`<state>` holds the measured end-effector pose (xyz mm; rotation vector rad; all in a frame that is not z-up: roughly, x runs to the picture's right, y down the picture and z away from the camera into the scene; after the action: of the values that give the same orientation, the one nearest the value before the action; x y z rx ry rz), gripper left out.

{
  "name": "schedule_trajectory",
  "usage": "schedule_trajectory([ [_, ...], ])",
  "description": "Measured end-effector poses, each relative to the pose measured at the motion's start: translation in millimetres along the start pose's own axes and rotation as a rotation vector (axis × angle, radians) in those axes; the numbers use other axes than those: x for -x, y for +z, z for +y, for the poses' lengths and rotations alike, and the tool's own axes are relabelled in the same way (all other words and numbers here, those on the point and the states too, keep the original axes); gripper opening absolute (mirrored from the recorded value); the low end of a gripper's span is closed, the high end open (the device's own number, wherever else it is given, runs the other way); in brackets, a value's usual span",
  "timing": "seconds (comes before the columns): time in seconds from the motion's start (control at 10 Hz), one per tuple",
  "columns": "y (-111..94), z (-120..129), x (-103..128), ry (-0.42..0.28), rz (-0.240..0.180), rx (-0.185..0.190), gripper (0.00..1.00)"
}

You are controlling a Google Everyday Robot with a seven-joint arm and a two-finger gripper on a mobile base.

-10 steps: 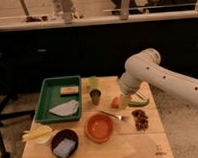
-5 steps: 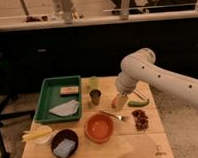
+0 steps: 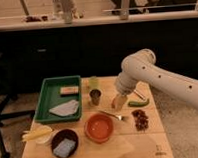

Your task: Place eraser in metal cup

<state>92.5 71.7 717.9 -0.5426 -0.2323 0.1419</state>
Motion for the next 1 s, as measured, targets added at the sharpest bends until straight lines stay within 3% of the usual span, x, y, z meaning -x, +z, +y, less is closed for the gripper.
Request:
schedule_trajectory([
  [0.5, 35.4, -10.6, 78.6, -0.042, -0.08, -0.031, 0.8],
  [1.0, 66.7, -18.8, 139.6, -0.117, -0.091, -0.025, 0.8],
])
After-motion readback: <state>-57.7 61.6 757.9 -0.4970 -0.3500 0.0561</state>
